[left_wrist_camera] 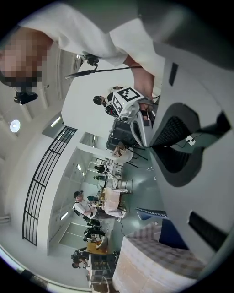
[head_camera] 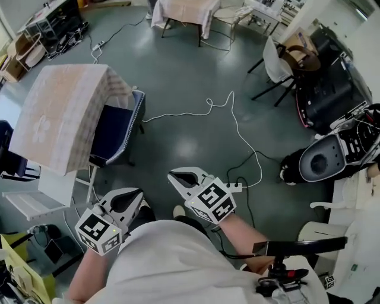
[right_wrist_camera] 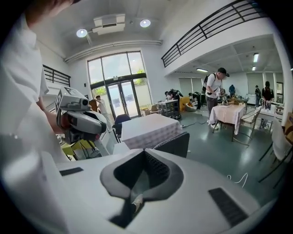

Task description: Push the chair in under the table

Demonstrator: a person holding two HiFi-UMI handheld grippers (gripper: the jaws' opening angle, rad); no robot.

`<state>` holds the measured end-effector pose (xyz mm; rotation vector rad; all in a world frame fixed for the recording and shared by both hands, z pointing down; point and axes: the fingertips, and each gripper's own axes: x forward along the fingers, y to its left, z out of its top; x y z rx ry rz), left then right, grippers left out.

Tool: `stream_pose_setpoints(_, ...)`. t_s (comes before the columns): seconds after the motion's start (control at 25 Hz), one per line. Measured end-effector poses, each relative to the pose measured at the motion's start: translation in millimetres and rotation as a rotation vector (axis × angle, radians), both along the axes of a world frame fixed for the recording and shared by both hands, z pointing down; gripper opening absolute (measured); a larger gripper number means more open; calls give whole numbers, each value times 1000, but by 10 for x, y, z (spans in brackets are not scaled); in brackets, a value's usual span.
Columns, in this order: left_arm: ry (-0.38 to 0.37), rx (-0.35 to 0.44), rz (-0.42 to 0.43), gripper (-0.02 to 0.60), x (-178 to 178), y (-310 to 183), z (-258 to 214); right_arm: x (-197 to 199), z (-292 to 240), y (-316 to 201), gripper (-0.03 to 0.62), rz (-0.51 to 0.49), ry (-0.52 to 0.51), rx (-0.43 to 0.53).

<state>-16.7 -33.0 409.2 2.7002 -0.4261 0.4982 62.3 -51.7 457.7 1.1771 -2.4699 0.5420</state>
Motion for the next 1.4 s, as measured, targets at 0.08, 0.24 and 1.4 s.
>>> stream_pose_setpoints(0.08,-12,-10,-25,9,79,162,-44,37,-45,143,12,-34,-11,5)
stream_pose_setpoints(0.24,-31,-29,-52,9,110,401,-14,26,-55,389,12,-76,-3,17)
stream_pose_setpoints(1.4,28,-27,7,10,-1102,-72,45,-1330,-230,82,12,-49,18,29)
